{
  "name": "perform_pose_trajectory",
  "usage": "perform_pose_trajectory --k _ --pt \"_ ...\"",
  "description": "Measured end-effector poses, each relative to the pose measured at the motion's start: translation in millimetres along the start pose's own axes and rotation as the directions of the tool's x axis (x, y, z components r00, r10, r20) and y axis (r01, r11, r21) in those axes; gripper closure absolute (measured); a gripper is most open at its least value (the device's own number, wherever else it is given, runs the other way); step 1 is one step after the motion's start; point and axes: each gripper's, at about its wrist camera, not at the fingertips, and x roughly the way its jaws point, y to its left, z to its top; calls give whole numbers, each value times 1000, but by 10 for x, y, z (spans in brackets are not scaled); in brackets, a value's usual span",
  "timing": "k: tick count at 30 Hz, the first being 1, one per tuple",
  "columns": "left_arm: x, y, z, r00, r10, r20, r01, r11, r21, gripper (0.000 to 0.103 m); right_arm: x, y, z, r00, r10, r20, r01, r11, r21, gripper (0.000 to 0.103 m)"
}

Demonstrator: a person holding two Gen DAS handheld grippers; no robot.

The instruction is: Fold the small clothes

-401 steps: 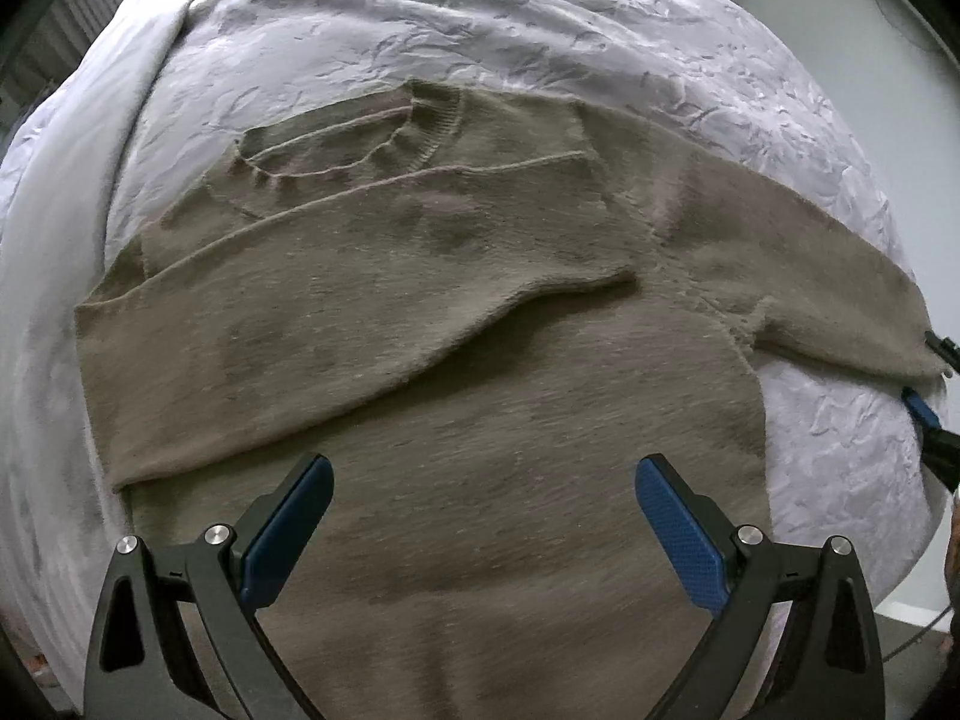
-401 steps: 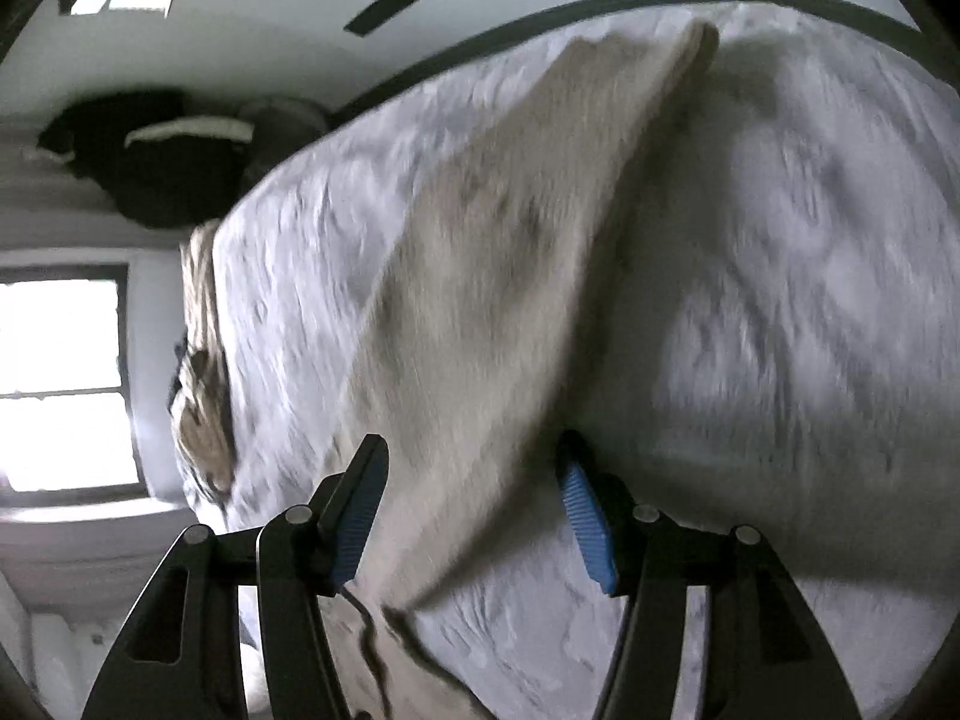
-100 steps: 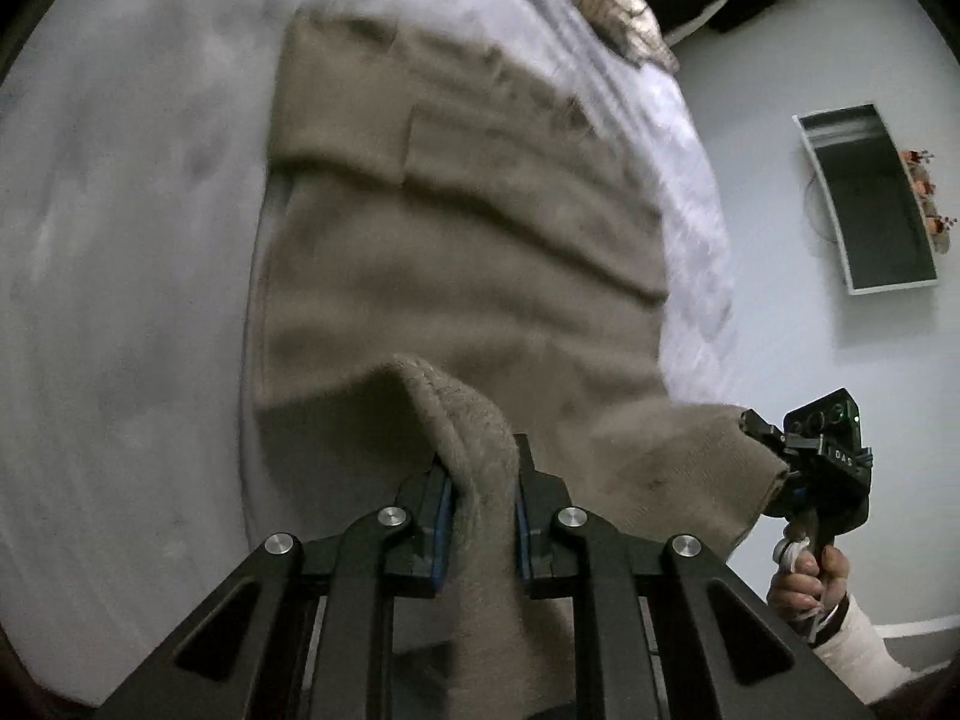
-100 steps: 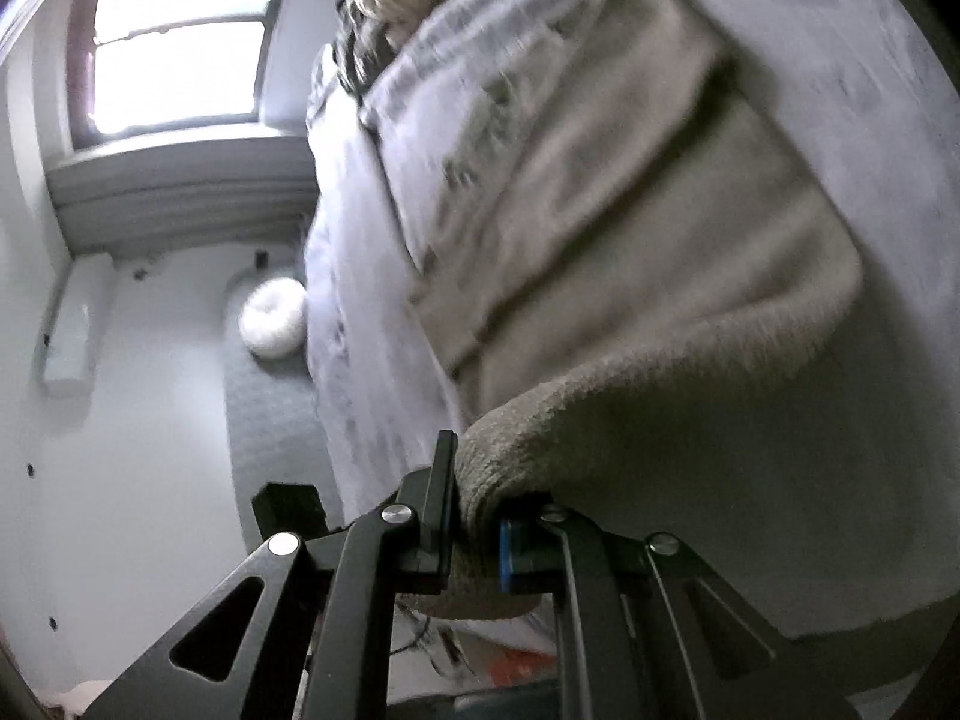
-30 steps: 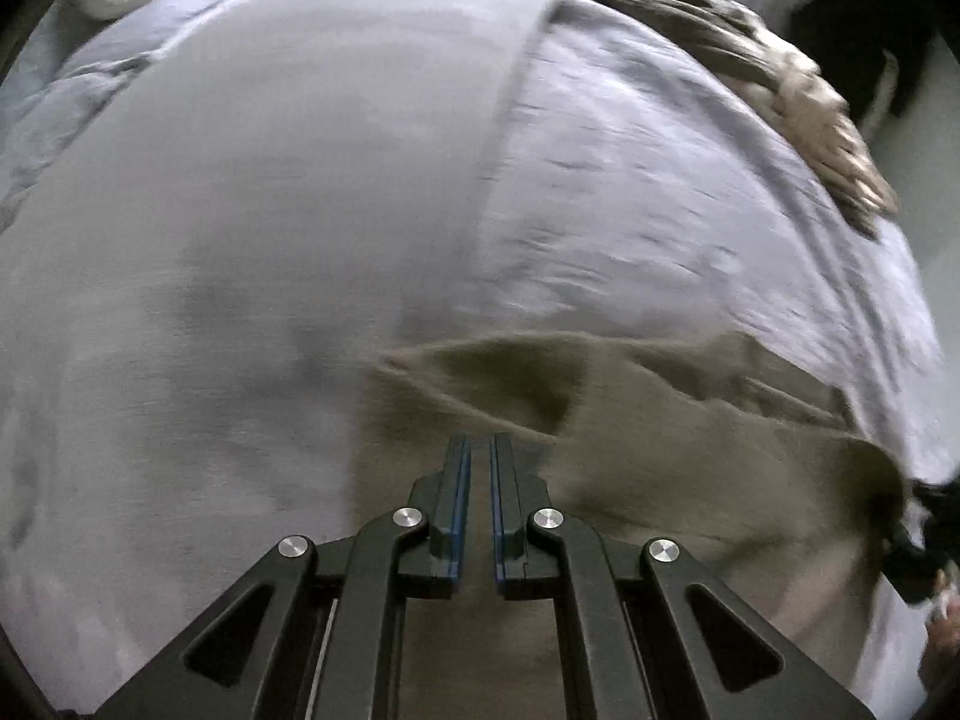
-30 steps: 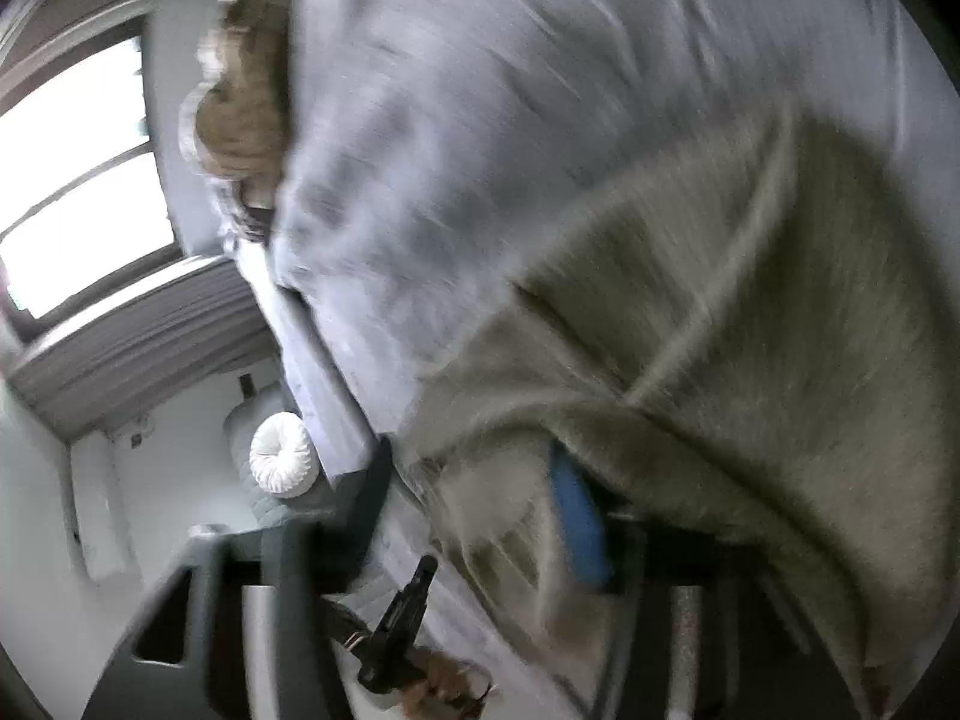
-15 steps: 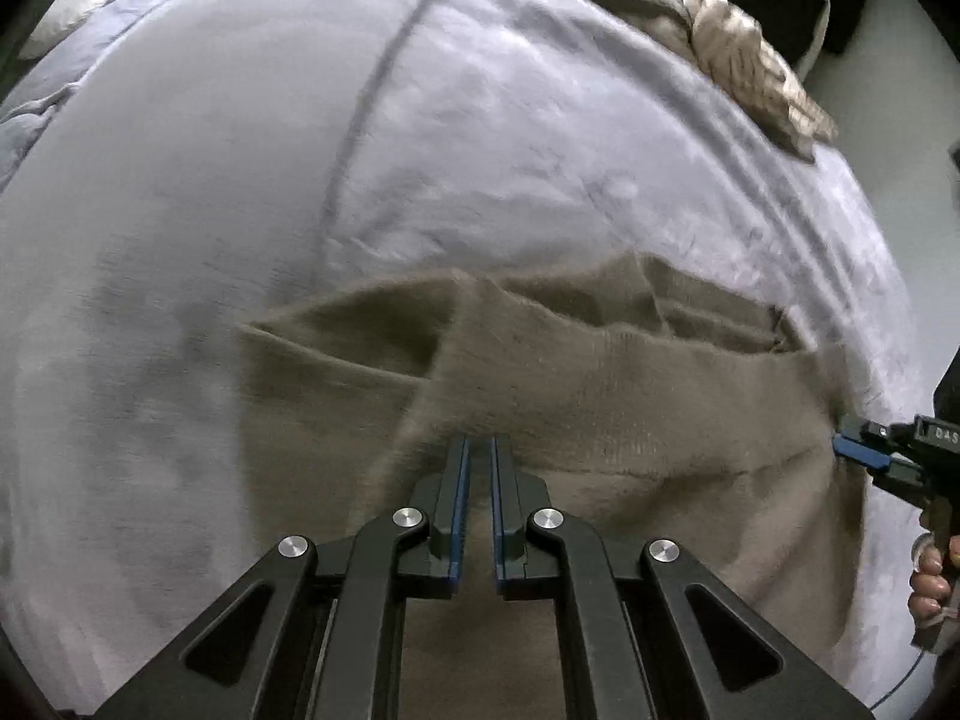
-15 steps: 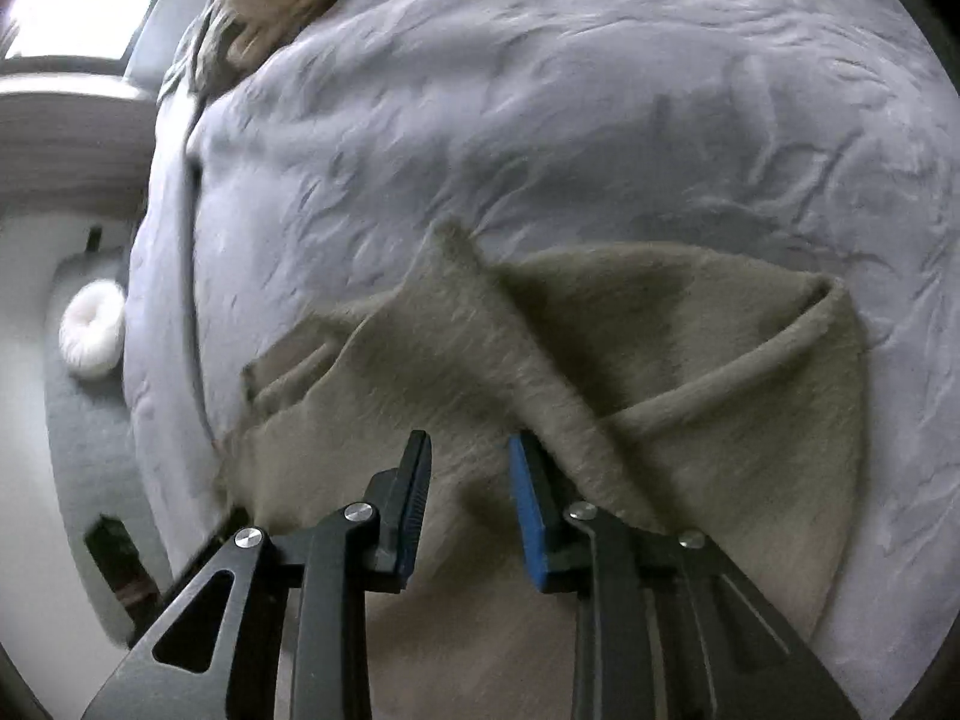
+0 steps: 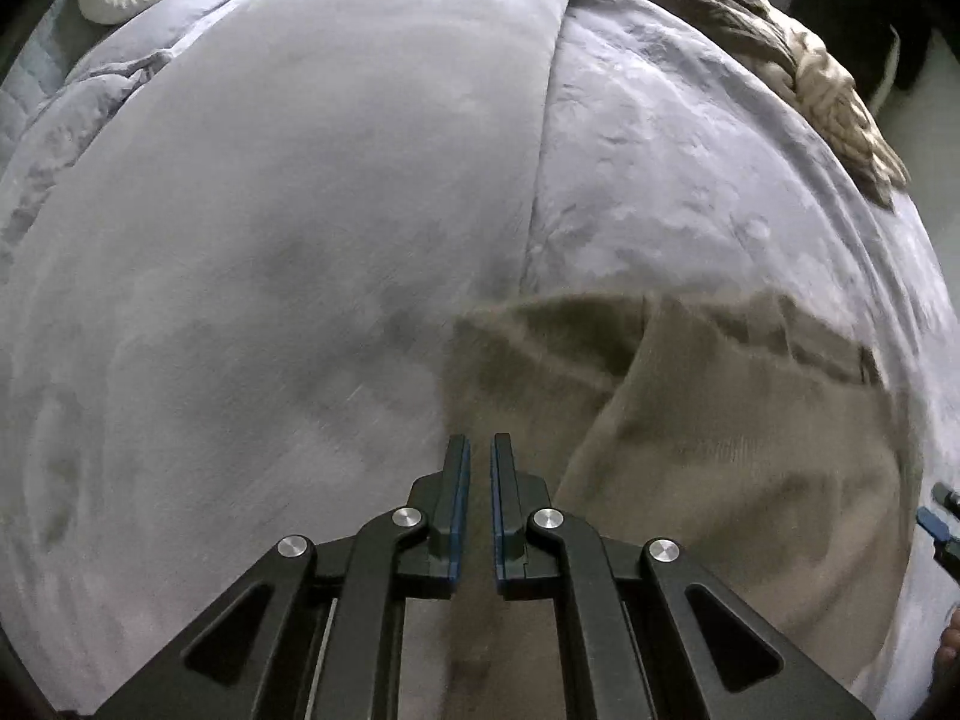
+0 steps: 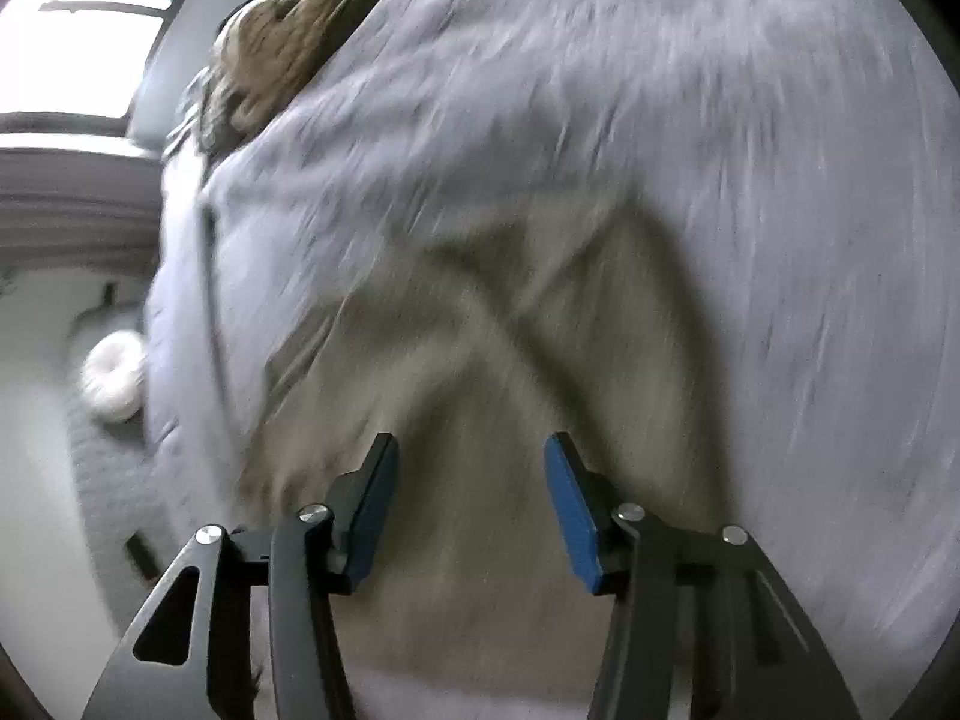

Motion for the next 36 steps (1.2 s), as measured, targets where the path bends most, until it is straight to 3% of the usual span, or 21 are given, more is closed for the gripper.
perform_pose_trajectory --k 3,4,5,6,7,8,10,15,19,20,21,22,23,25,26,28,31,34,36 --pt "-135 107 -247 999 -22 -35 22 1000 -8 96 120 -62 -437 993 59 -101 -55 998 42 39" --pt "-168 132 -335 999 -15 -45 14 1000 -22 93 157 -98 -563 990 71 -124 -64 996 66 39" --pt "-193 167 -440 999 1 -50 -3 999 -37 82 188 -143 -671 987 82 -141 -70 994 87 39" --pt "-227 192 -531 999 9 -49 -11 998 -54 34 223 -198 -784 984 89 -156 -72 991 114 39" --pt "-277 201 -614 999 24 -34 -27 997 -72 0 256 -250 -882 982 93 -166 -70 987 141 39" --pt "-343 213 -711 999 46 -2 -46 995 -83 1 277 -307 -962 981 96 -171 -67 983 169 39" --pt "-373 190 -815 999 49 -14 -50 996 -76 1 283 -439 -1073 981 103 -163 -64 972 226 39" --pt "-239 128 -967 992 -65 -108 58 996 -64 1 206 -639 -1041 993 115 -25 -99 934 343 39" --pt "-12 119 -1011 964 -189 -188 176 981 -86 1 219 -779 -896 990 126 57 -138 895 425 39" --pt "57 98 -1019 959 -200 -202 186 979 -86 1 232 -781 -870 993 104 48 -115 897 428 55" --pt "101 85 -1024 957 -202 -209 189 979 -79 6 252 -750 -825 998 52 25 -58 911 409 75" --pt "159 71 -1029 953 -205 -222 194 978 -70 25 242 -713 -773 1000 28 6 -28 924 381 92" --pt "170 74 -1064 949 -205 -240 195 979 -63 38 219 -621 -733 1000 -4 -8 6 943 333 92" --pt "202 79 -1077 934 -252 -254 242 968 -70 90 137 -415 -687 998 -58 -22 61 974 219 92" --pt "176 75 -1084 931 -264 -251 256 965 -65 90 90 -310 -672 996 -88 -27 91 983 157 93" --pt "23 28 -1124 943 -250 -219 257 966 3 94 63 -235 -657 989 -144 -37 147 985 93 93" --pt "-82 -24 -1273 955 -211 -206 229 971 68 95 206 -415 -651 958 -276 -78 279 960 36 95" --pt "46 17 -1464 952 -188 -240 206 977 55 95 277 -598 -657 974 -209 -92 219 968 119 95" --pt "96 63 -1538 950 -209 -230 220 975 24 95 224 -565 -667 973 -210 -93 219 970 103 95"
